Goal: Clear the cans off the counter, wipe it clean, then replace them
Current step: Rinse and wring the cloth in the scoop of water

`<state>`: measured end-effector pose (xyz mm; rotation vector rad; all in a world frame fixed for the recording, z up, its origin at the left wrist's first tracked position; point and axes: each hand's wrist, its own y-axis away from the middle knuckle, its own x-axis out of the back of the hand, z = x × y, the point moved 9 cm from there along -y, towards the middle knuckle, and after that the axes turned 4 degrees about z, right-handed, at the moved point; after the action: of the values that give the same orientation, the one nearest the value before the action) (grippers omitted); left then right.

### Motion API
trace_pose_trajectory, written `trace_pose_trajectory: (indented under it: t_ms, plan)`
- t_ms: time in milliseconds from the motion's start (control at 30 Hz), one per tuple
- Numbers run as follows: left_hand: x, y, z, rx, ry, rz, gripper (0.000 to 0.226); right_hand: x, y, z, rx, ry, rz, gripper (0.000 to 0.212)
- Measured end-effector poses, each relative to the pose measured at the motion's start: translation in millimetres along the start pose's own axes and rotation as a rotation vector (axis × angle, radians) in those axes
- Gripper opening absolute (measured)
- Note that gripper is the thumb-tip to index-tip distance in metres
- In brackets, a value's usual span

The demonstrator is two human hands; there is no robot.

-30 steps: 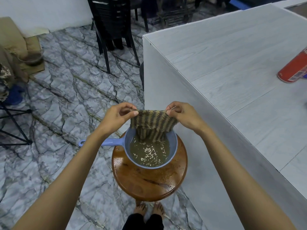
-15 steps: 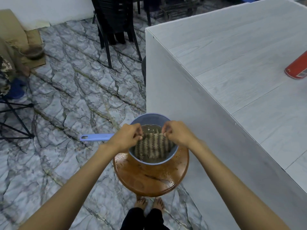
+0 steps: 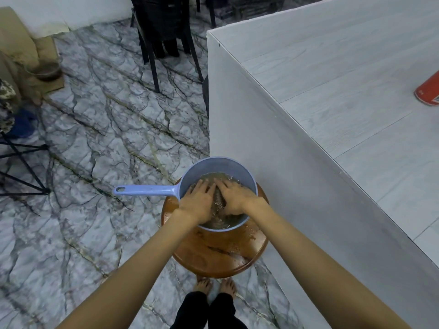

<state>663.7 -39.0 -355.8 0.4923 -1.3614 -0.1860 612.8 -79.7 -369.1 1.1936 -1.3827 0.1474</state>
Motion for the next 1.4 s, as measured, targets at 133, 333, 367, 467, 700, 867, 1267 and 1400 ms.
trace_pose_trajectory:
  t_ms: [133,333,367,467,700,867,1267,1400]
  plan:
    - [-25.0,-1.5,-1.8,0.004,-0.110,-0.244,0.091,0.8,-0.6,0.8,-0.069,0.130,0.038,0.090]
    - [-7.2,-13.3,2.2,0.044,-0.119,0.009,0.068,19.7,3.8,-2.9,-0.101,0.101,0.265,0.038]
    - [-5.6,-14.7,1.2,0.053,-0.116,0.005,0.063,20.6,5.1,-4.2,-0.087,0.099,0.264,0.030]
    - [-2.4,-18.1,-4.6,0.073,-0.134,-0.046,0.054,18.2,5.6,-5.0,-0.060,0.064,0.182,0.018]
    - [10.8,-11.3,3.3,-0.023,-0.277,0.031,0.056,19.0,-3.0,-0.8,-0.037,-0.295,-0.039,0.062]
    - [30.0,11.7,-7.9,0.128,0.070,0.110,0.047,11.2,-13.8,-6.7,-0.012,-0.339,-0.016,0.074]
    - [-25.6,39.9,-17.5,0.867,1.930,0.329,0.042,-1.2,-13.5,-3.1,-0.220,-0.695,0.136,0.033]
    - [-28.8,24.8,-13.3,0.852,2.050,0.155,0.051,-16.1,-2.0,12.2,-0.356,-0.980,-0.027,0.047]
